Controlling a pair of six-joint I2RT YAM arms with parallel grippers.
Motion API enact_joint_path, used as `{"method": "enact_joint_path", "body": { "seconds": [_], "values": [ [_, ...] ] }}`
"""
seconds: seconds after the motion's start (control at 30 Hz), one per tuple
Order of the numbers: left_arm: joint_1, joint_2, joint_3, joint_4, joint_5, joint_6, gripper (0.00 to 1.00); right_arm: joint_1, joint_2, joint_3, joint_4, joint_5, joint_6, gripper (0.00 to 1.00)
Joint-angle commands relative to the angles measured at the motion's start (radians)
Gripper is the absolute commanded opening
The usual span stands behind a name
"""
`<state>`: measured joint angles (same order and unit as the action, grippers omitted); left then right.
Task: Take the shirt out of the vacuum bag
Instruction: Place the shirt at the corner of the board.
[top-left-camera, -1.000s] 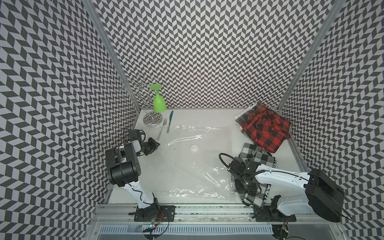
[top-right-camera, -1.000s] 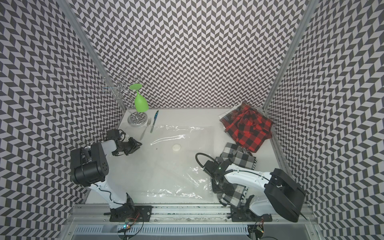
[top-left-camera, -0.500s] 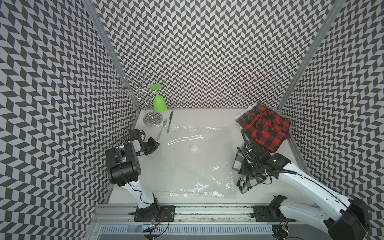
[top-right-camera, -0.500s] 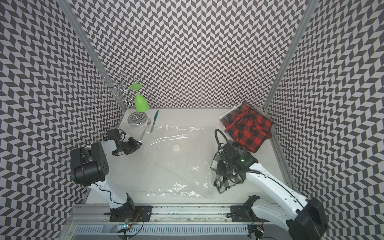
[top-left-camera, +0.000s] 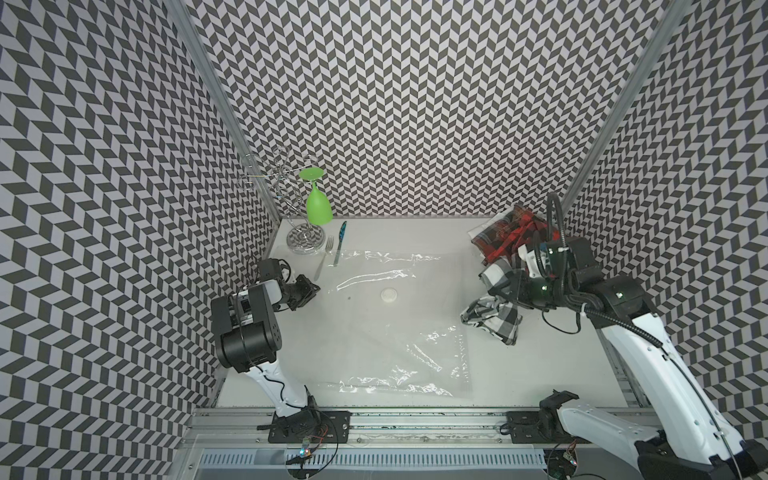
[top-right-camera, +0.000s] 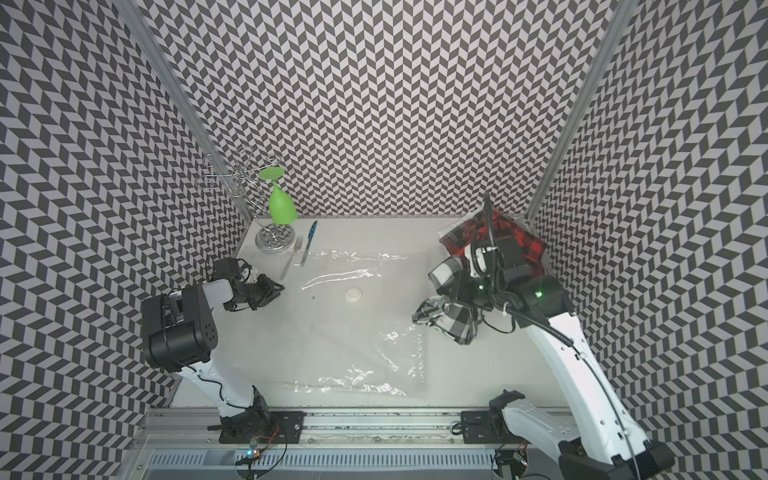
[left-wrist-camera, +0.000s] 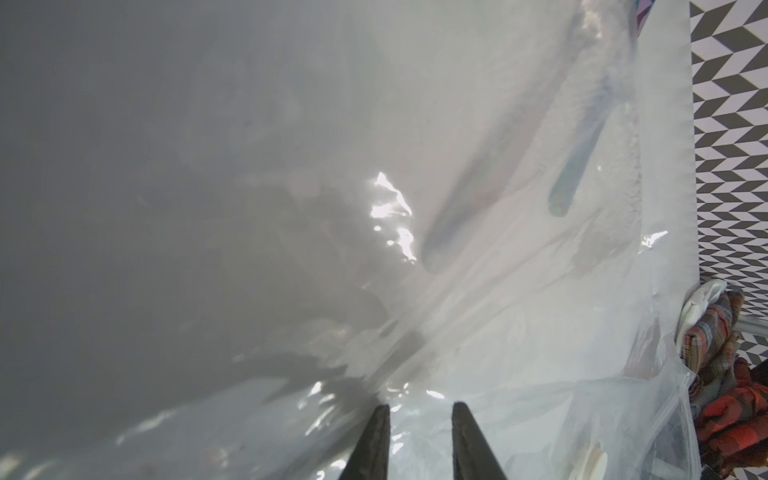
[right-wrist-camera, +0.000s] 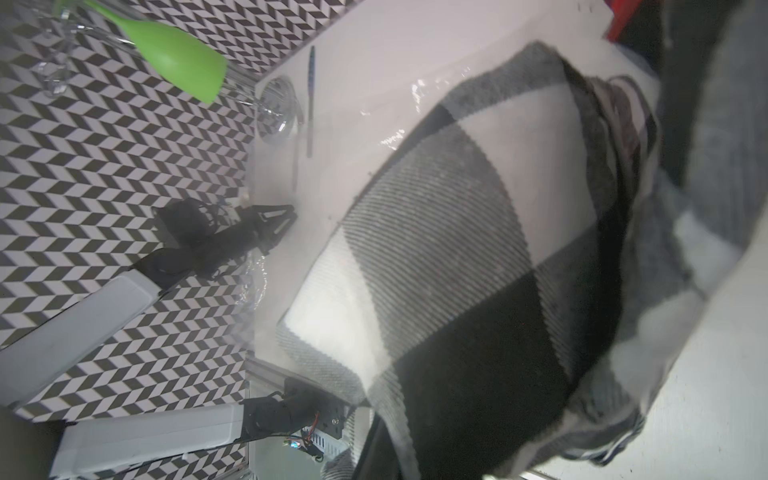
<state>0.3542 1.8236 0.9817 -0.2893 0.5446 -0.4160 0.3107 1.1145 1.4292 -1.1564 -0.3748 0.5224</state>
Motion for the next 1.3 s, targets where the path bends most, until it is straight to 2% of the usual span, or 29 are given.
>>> {"method": "enact_joint_path", "body": {
  "seconds": [0.0, 0.13, 0.23, 0.7, 0.9, 1.03, 1.13, 1.23, 1.27],
  "values": [
    [-0.003, 0.085, -0.046, -0.139, -0.114, 0.017, 0.3, -0.05, 0.072, 0.168, -0.014, -0.131, -0.106, 0.0],
    [-0.003, 0.084, -0.052, -0.133, -0.108, 0.016, 0.3, -0.138, 0.198, 0.402, -0.064, -0.199, -0.168, 0.0],
    [-0.003, 0.085, -0.055, -0.13, -0.101, 0.017, 0.3, -0.208, 0.275, 0.519, -0.091, -0.231, -0.201, 0.0],
    [-0.007, 0.097, -0.041, -0.139, -0.088, 0.017, 0.3, -0.553, 0.444, 0.804, -0.07, -0.367, -0.234, 0.0],
    [-0.008, 0.097, -0.033, -0.149, -0.093, 0.017, 0.3, -0.687, 0.51, 0.877, -0.07, -0.332, -0.244, 0.0],
    [-0.009, 0.099, -0.031, -0.15, -0.089, 0.017, 0.3, -0.772, 0.521, 0.886, -0.085, -0.224, -0.279, 0.0],
    [-0.01, 0.106, -0.027, -0.151, -0.085, 0.016, 0.3, -0.786, 0.576, 0.953, -0.107, -0.126, -0.304, 0.0],
    [-0.011, 0.113, -0.026, -0.149, -0.082, 0.017, 0.3, -0.767, 0.656, 0.964, -0.114, -0.146, -0.328, 0.0],
    [-0.011, 0.115, -0.026, -0.151, -0.081, 0.017, 0.3, -0.74, 0.674, 0.964, -0.121, -0.109, -0.335, 0.0]
  ]
}}
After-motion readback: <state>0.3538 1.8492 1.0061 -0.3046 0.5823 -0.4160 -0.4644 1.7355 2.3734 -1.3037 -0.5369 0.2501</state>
